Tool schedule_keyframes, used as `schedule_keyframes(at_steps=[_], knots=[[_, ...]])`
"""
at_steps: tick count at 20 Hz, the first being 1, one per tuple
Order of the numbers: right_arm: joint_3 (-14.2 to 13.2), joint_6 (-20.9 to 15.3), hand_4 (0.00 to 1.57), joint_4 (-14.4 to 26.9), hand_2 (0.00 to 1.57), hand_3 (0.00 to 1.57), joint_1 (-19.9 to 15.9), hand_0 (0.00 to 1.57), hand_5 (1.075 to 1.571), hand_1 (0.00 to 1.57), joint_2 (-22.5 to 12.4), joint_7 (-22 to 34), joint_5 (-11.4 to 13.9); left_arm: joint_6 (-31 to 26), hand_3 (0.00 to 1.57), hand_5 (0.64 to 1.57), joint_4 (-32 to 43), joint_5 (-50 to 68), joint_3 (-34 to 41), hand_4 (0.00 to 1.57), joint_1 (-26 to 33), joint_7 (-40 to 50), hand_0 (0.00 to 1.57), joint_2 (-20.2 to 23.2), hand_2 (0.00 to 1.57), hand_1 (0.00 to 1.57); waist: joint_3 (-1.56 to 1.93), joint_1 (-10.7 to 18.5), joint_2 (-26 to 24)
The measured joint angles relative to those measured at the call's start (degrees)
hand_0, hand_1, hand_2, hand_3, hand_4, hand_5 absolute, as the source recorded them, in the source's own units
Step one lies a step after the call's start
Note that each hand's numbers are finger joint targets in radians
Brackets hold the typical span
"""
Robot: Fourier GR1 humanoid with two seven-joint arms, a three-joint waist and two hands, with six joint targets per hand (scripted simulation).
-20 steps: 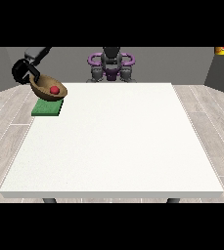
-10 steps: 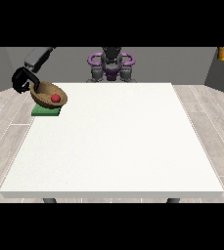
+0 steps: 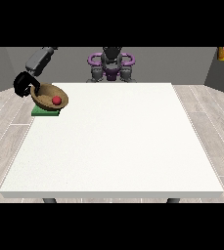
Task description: Pick the cup and pour the ball into the bowl, then pick the bowl and place it on the pad
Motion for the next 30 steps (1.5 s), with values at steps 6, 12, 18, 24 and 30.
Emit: schedule_keyframes(at_steps=[6,12,18,24,30], knots=[[-1.5,-3.4,0.00,2.7,1.44,0.88,-0.5,1.54,1.553,1.54,-2.9,-0.3,0.5,0.1,0.00,1.562,-1.0,1.1,0.0,1.19,-0.2,0.9,0.00,0.7,0.00,0.00,0.08,0.7,0.7],[-2.3,-5.0,0.00,2.3,1.40,0.76,-1.6,1.46,1.532,1.46,-2.3,-1.7,-0.4,-0.6,0.00,1.565,1.8,1.1,1.0,1.19,0.4,-1.9,0.00,2.4,0.00,0.00,0.06,0.1,2.0],[-2.6,-7.9,0.19,1.9,1.32,1.00,-3.5,1.15,1.532,1.15,-0.7,-4.1,-0.6,-2.6,0.00,1.567,4.2,1.6,1.7,1.19,-0.2,-4.2,0.00,4.5,0.00,0.00,-0.02,0.9,4.7],[0.6,-6.2,0.00,2.8,0.00,0.00,-4.9,0.00,1.410,0.00,-1.8,-2.9,2.0,-1.4,0.00,1.569,4.1,1.4,1.1,1.21,-0.9,-4.5,0.00,4.8,0.00,0.00,-0.01,1.4,5.2],[2.8,-4.3,0.00,5.1,0.00,0.00,-5.8,0.00,1.383,0.00,-2.7,-0.7,4.0,0.4,0.00,1.569,0.1,1.9,-1.4,1.19,-0.3,-1.9,0.00,1.5,0.00,0.00,0.09,2.2,1.8]])
